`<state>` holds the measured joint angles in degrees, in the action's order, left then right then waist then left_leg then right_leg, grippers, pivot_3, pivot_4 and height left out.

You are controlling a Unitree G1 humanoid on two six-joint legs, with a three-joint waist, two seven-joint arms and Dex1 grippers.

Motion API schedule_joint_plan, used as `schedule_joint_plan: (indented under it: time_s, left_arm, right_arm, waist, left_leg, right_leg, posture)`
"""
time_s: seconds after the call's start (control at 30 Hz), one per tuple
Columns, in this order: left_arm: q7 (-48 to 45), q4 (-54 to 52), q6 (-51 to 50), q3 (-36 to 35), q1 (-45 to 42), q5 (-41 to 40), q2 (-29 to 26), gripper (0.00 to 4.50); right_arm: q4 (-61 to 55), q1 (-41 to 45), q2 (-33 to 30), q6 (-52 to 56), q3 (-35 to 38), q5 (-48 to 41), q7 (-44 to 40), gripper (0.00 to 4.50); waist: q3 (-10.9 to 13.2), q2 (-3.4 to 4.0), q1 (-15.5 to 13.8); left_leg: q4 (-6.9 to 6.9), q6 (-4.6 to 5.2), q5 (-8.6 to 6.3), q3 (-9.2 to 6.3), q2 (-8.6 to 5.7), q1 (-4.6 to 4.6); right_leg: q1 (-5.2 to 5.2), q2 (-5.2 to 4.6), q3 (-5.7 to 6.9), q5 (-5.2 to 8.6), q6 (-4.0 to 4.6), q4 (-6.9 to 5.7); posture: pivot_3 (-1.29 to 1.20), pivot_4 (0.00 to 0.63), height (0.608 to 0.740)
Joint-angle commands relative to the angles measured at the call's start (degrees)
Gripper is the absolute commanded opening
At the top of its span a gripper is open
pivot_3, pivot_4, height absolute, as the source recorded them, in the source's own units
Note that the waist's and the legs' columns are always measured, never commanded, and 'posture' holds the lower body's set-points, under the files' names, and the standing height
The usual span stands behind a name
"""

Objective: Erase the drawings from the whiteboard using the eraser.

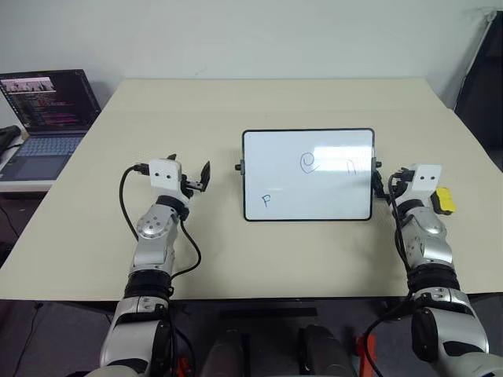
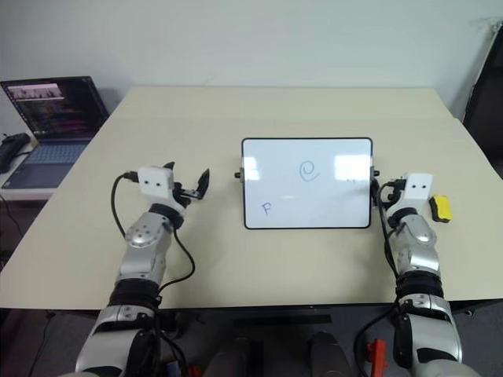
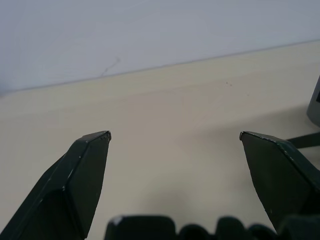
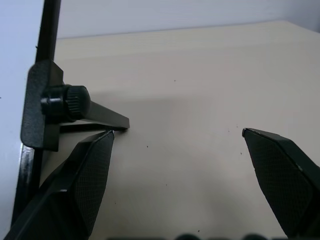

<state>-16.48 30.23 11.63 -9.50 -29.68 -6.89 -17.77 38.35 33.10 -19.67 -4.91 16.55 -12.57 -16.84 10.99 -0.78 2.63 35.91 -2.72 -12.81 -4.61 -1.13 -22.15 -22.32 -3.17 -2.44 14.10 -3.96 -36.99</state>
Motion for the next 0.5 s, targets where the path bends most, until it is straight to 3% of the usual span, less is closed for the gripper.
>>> schedule_joint_plan:
  time_s: [0.03, 0.3, 0.5]
  left_arm:
    - [-0.48, -1.06, 0.12, -0.53, -0.09, -0.74, -0.39, 4.50]
    - [0.07, 2.91, 0.31, 0.17, -2.95, 0.04, 0.84, 4.50]
    - [-4.79, -1.91, -3.96, -1.88, -1.98, -3.42, -2.65, 4.50]
  right_arm:
    - [-1.50, 0.69, 0.73, -0.48, -0.33, -0.27, 0.27, 4.49]
    - [0.40, 1.10, 1.33, -1.89, -0.23, -0.02, 0.93, 4.49]
    - [-3.58, -1.63, -1.43, -0.79, 0.93, -0.33, 0.39, 4.49]
  waist:
    - [0.00, 0.00, 0.15]
    - [0.00, 0.00, 0.40]
    - [0.00, 0.00, 0.49]
  left_leg:
    - [0.00, 0.00, 0.00, 0.00, 0.00, 0.00]
    - [0.01, 0.00, 0.00, 0.00, 0.00, 0.02]
    - [0.00, 0.00, 0.00, 0.00, 0.00, 0.01]
  right_leg:
    - [0.00, 0.00, 0.00, 0.00, 0.00, 0.00]
    - [0.01, 0.00, 0.00, 0.00, 0.00, -0.02]
    - [0.00, 0.00, 0.00, 0.00, 0.00, -0.02]
  posture:
    - [0.00, 0.150, 0.740]
    - [0.00, 0.150, 0.740]
    - [0.00, 0.150, 0.740]
